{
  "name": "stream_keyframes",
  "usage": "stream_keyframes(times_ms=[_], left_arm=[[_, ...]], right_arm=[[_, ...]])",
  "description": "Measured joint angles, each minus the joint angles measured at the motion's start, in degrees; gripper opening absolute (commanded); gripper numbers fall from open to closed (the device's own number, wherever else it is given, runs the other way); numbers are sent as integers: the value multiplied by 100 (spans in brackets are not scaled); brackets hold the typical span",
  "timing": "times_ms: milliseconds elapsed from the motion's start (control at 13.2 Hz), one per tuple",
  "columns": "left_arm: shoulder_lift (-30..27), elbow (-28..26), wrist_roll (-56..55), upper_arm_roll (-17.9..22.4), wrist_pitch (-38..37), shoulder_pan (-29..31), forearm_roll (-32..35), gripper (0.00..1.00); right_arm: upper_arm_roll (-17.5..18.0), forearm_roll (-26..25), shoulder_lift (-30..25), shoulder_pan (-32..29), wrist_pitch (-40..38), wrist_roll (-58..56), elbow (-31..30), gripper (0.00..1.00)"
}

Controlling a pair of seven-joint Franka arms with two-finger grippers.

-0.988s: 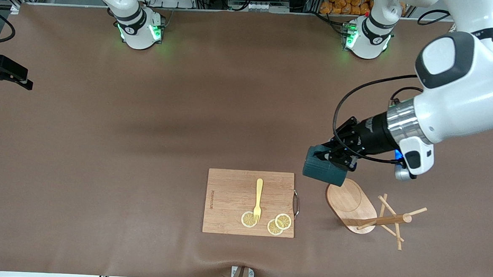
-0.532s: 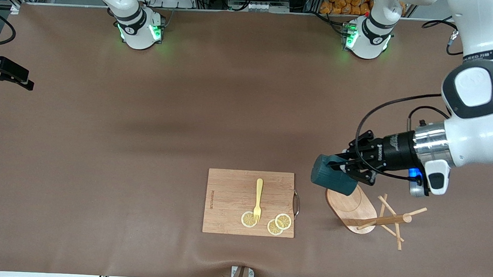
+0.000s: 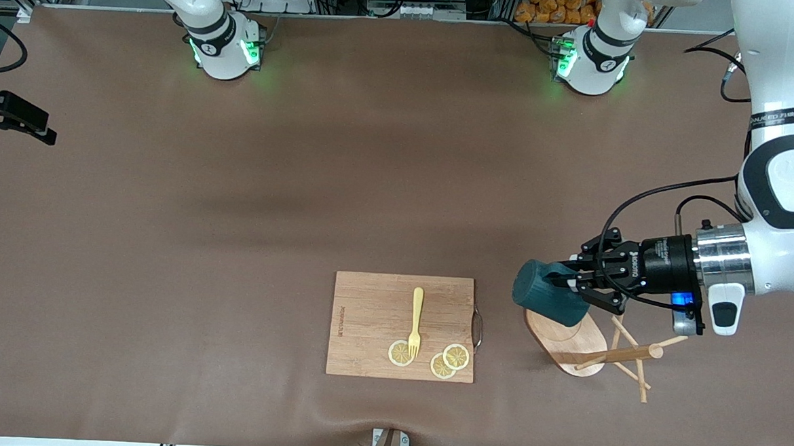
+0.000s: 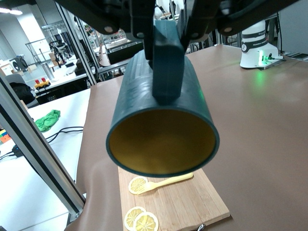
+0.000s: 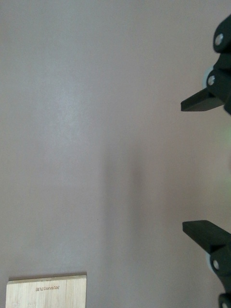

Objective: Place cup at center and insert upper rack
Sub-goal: 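Tilt the mug and align its opening with a stand peg, left gripper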

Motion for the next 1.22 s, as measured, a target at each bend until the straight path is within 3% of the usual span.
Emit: stream_keyframes(times_ms=[1217], left_arm=[[500,-17,1982,-11,-1283,733,-550,0]], right_arm=[[24,0,0,7,0,161,0,100]])
